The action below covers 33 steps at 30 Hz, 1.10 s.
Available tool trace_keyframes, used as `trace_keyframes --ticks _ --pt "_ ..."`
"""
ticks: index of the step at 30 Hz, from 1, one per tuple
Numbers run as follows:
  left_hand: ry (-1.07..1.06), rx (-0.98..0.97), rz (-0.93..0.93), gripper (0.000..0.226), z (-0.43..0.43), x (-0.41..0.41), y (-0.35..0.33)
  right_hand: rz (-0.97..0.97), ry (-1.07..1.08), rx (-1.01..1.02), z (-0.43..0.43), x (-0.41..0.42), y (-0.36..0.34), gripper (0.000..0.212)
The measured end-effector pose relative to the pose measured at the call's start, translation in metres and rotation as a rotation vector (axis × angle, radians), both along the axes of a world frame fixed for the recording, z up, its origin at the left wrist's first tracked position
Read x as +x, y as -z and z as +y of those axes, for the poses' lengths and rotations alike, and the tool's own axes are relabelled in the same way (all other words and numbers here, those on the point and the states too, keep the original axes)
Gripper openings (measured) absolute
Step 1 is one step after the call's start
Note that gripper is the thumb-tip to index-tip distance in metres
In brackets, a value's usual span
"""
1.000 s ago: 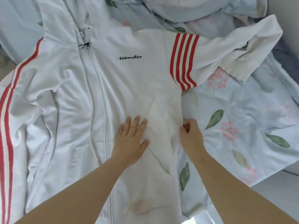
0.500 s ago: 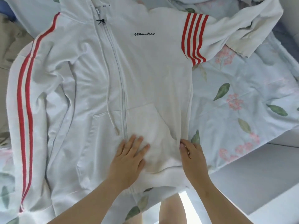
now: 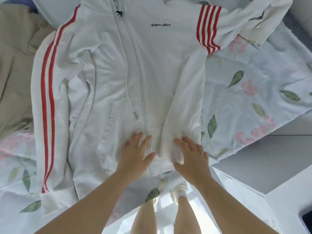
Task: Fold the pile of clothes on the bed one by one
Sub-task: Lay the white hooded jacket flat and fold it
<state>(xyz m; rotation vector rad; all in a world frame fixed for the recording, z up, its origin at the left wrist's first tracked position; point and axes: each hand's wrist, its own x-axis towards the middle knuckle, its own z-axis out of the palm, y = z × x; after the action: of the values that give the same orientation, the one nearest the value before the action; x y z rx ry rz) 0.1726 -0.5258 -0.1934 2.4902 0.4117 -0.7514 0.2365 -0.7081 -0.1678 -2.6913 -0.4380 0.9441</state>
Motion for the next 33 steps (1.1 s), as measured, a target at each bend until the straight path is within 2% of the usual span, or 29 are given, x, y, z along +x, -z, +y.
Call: trace_keyframes --ticks 2,4,8,12,14,16,19,21,24,26,29,33 --pt "0.079 0.064 0.045 0.088 -0.012 -0.003 0.001 0.004 -0.069 -0.043 -0.006 -0.001 0.003 0.072" --pt "0.177 0.110 0.074 0.089 -0.022 -0.007 0.000 -0.059 -0.103 -0.010 -0.009 0.003 0.009 0.068" --pt "0.273 0.207 0.093 0.087 -0.035 -0.009 -0.002 -0.104 -0.103 0.304 -0.024 0.008 0.014 0.038" --pt "0.246 0.242 -0.009 0.091 -0.037 -0.012 0.001 -0.213 -0.047 0.376 -0.066 0.005 0.006 0.019" --pt "0.284 0.245 0.020 0.099 -0.037 -0.013 0.000 -0.285 0.040 0.337 -0.099 0.003 0.003 0.018" --pt "0.279 0.302 0.025 0.105 -0.036 -0.014 0.001 -0.308 0.120 0.225 -0.129 0.005 -0.002 0.007" --pt "0.270 0.310 0.069 0.103 -0.042 -0.009 -0.002 -0.137 0.112 -0.099 -0.146 0.016 -0.011 0.016" --pt "0.239 0.311 0.085 0.093 -0.048 -0.007 -0.001 -0.102 0.084 -0.249 -0.143 0.024 -0.013 0.030" --pt "0.245 0.324 0.161 0.093 -0.053 -0.005 -0.005 -0.229 0.066 -0.090 -0.118 0.035 -0.013 0.047" --pt "0.225 0.290 0.160 0.095 -0.053 -0.007 -0.006 -0.150 -0.143 -0.023 -0.099 0.042 -0.013 0.057" --pt "0.249 0.289 0.153 0.086 -0.045 -0.012 -0.010 0.103 -0.389 -0.182 -0.085 0.043 -0.005 0.057" --pt "0.190 0.217 0.071 0.060 -0.032 -0.026 -0.023 0.087 -0.333 -0.316 -0.062 0.047 -0.008 0.048"
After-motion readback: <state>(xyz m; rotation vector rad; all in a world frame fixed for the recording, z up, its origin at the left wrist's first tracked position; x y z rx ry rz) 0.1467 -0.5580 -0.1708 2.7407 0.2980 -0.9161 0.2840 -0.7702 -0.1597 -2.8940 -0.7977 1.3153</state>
